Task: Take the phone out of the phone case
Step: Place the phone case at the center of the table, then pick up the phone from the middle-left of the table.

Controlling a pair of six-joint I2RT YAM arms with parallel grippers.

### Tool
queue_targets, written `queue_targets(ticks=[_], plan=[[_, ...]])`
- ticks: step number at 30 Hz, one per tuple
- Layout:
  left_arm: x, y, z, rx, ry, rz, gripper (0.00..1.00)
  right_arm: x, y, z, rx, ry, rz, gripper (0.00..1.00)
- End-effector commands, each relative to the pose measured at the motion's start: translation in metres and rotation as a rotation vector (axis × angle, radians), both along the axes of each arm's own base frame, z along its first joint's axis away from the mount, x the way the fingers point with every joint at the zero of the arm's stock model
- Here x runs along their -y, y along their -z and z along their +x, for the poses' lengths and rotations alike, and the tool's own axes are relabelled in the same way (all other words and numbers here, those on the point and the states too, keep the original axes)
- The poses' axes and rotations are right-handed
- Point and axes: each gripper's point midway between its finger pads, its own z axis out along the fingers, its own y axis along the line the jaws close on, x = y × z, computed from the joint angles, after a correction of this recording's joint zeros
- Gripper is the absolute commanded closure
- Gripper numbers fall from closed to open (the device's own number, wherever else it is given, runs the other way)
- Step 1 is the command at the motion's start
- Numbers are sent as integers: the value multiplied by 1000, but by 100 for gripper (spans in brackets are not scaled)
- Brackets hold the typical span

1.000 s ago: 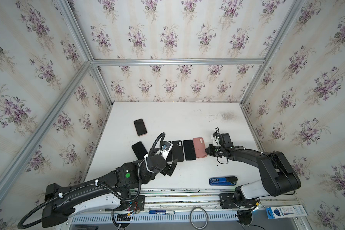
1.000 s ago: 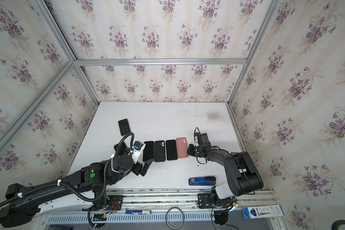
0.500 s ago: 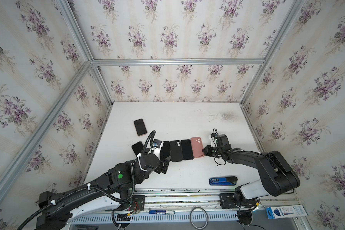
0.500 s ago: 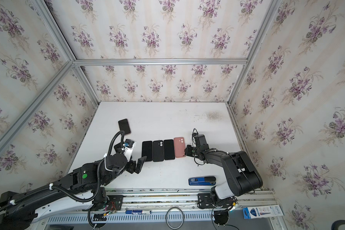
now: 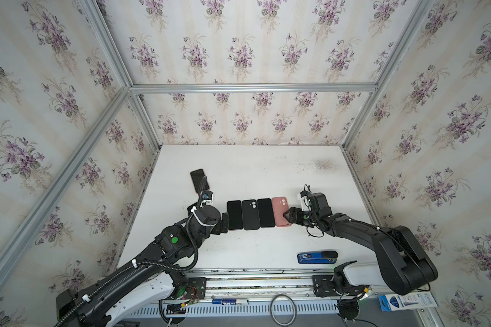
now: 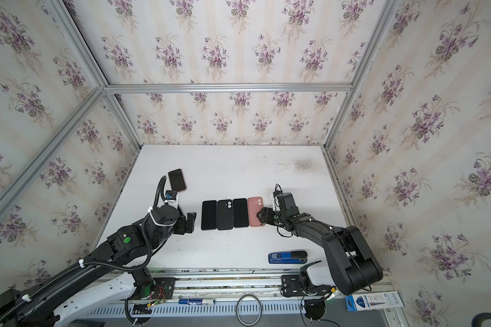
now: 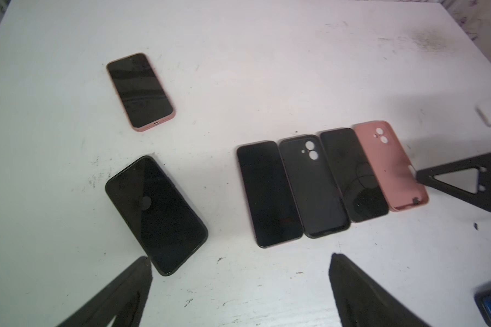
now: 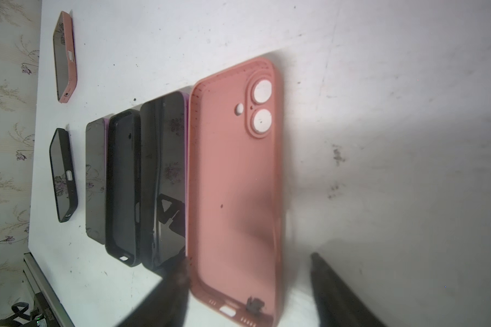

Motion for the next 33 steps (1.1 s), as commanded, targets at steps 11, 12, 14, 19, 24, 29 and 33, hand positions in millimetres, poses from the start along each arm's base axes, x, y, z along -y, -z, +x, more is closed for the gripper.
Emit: queue_targets(ticks=[11,12,14,19,24,29,33], plan=[[-54,61,32,-202,-266,-100,0,-9,-84,-31,159,-42,35,0],[-56,66,35,-211,-273,-111,0,-14,-91,-34,171,-61,45,0],[-59,74,39,-243,-285,-129,0,-27,-102,-40,192,-110,52,1],[-71,94,49,-308,-344,-147,0,-66,-114,-60,223,-265,33,1],[-79,108,55,-353,-380,-127,0,-90,-110,-69,229,-336,19,1],[-81,127,57,-417,-400,-91,0,-101,-101,-72,212,-369,13,1],[-84,133,61,-431,-412,-65,0,-106,-100,-72,217,-383,13,1]])
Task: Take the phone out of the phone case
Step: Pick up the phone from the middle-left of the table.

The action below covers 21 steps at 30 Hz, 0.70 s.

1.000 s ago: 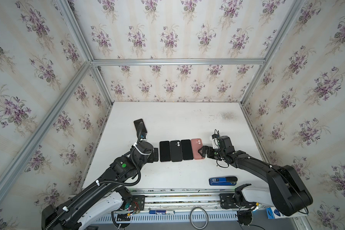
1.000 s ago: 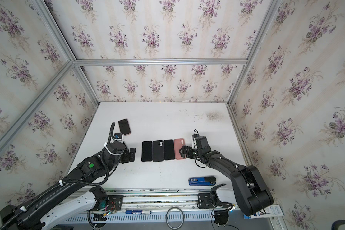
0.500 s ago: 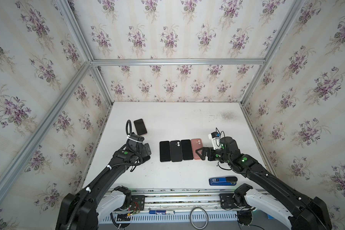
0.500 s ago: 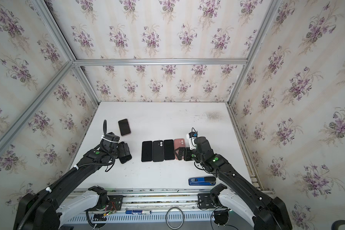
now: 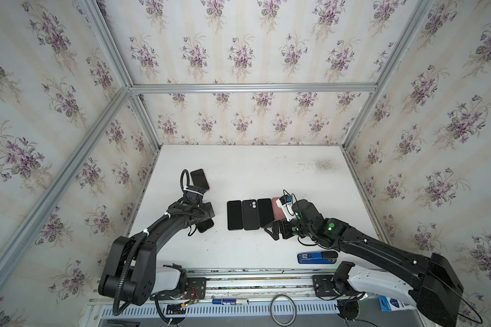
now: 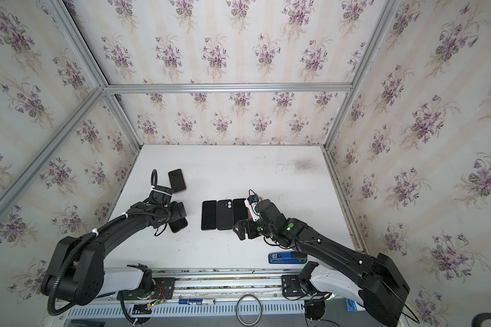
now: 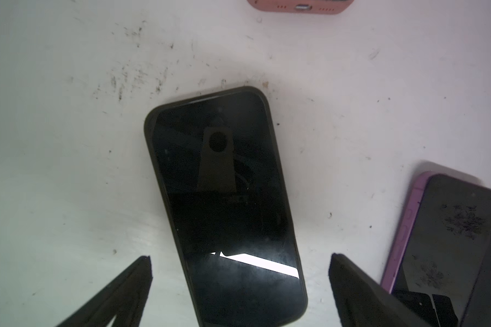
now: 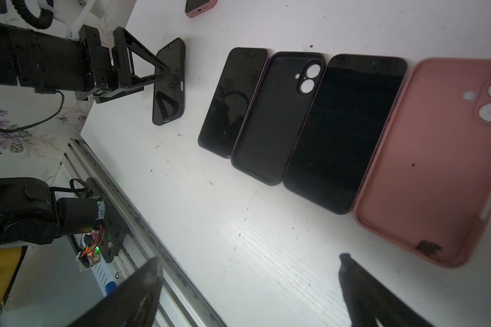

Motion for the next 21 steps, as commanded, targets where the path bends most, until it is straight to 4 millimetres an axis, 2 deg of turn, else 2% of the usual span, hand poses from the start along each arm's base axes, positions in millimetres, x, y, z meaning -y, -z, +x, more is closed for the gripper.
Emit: queue_targets(ticks=[1,13,21], plan=[[-4,0,8,12,-14,25,0,-9,-15,7,54,-13,32,1],[-8,6,12,-16,-27,40,1,-10,-7,6,52,-23,31,1],[-8,9,13,-50,-36,27,1,-12,-9,6,56,-31,41,1]])
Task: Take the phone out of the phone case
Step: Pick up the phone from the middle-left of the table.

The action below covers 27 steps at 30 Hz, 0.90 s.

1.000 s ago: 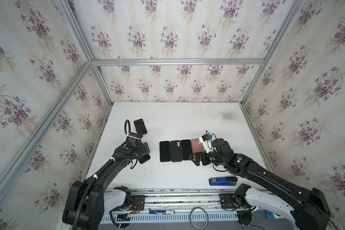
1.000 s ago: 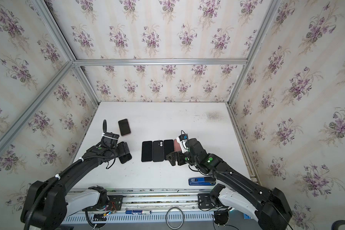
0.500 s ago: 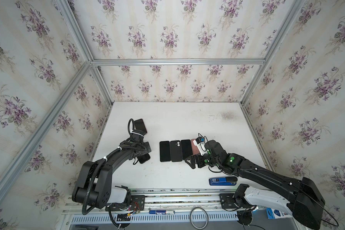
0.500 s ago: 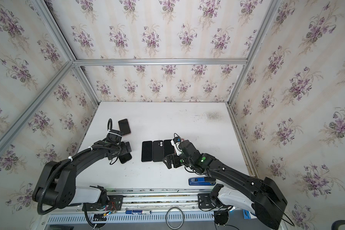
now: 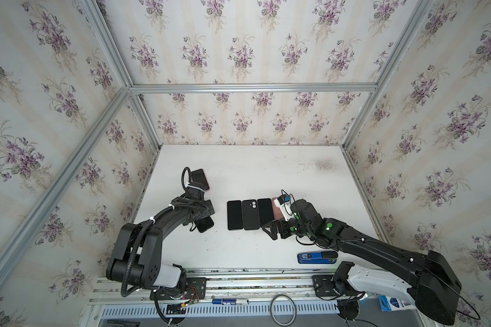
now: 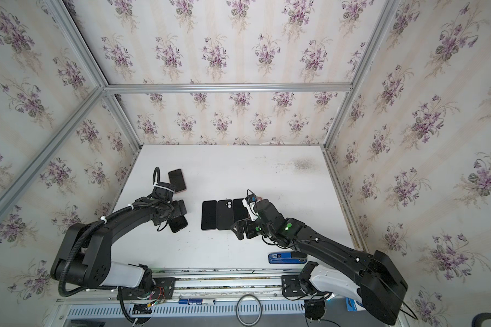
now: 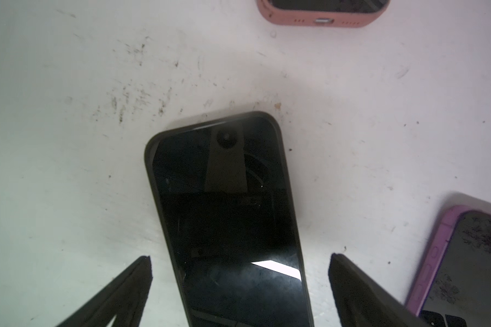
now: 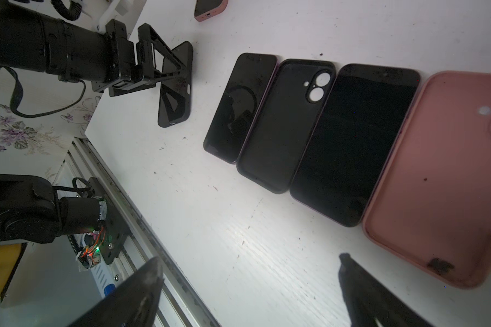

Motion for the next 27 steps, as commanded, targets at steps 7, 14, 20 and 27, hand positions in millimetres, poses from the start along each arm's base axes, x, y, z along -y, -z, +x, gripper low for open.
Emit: queue_targets(ticks=[7,14,20,27], plan=[[-4,6,-3,-70,-37,-41,1,-5,-16,2,48,-17,43,1],[-5,10,-5,-129,-48,-45,1,-8,-34,2,79,-30,74,1],[-4,12,-4,-184,-45,-38,1,-8,-46,3,111,-42,88,1],[-5,14,-3,-209,-52,-41,2,-7,-47,1,131,-56,89,1]])
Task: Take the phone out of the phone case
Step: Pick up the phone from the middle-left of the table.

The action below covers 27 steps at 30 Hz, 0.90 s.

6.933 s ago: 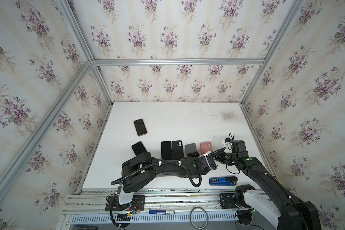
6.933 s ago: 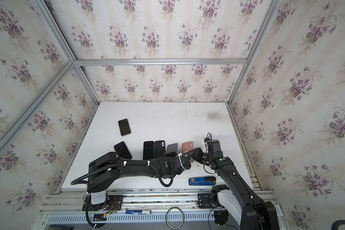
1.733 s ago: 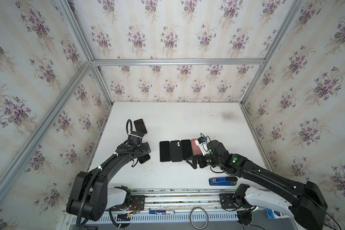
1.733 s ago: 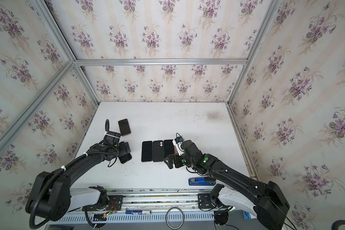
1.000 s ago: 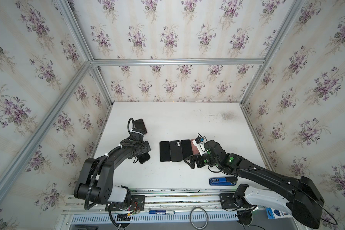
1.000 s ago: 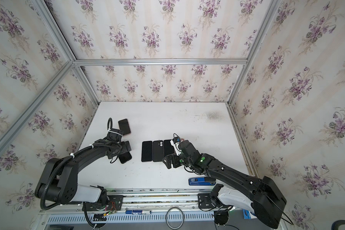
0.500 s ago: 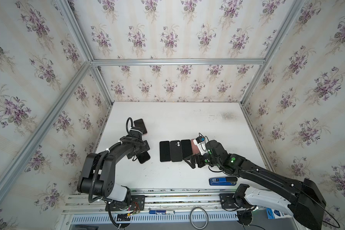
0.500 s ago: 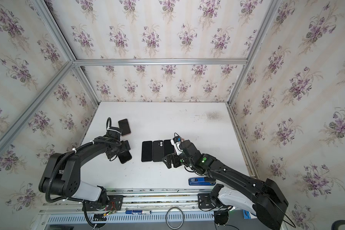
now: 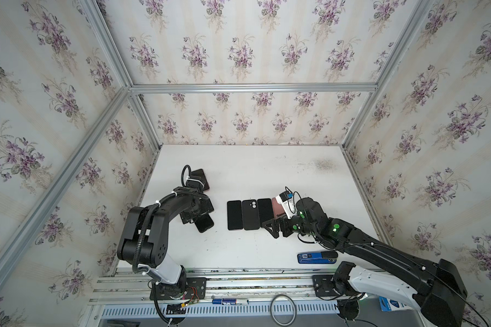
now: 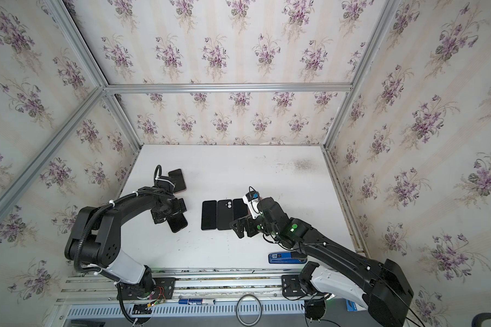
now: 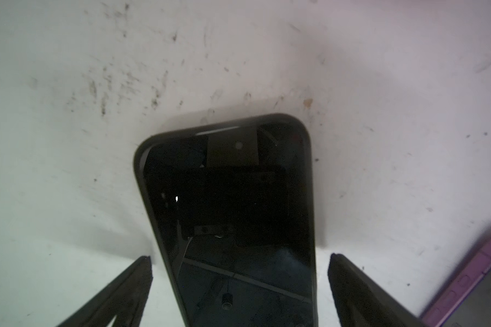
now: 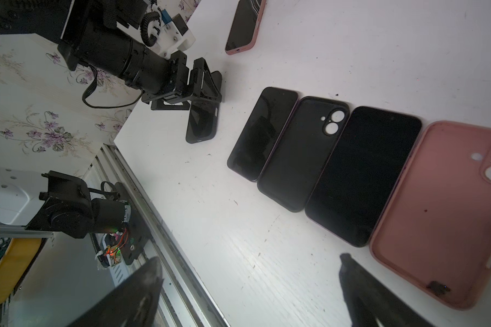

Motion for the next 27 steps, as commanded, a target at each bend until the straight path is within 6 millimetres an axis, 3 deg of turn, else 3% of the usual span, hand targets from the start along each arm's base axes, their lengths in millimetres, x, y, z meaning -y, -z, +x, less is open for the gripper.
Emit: queue_targets(ticks=[1,14,27], plan=[[-1,0,-4,-30,-9,1,3,-3,-10,1,38,-21,18,1],[-6,5,-3,-56,-24,15,18,5,-12,-4,77,-23,24,1],[-7,3,-3,-27,-20,12,20,7,-10,-8,64,-24,26,1]])
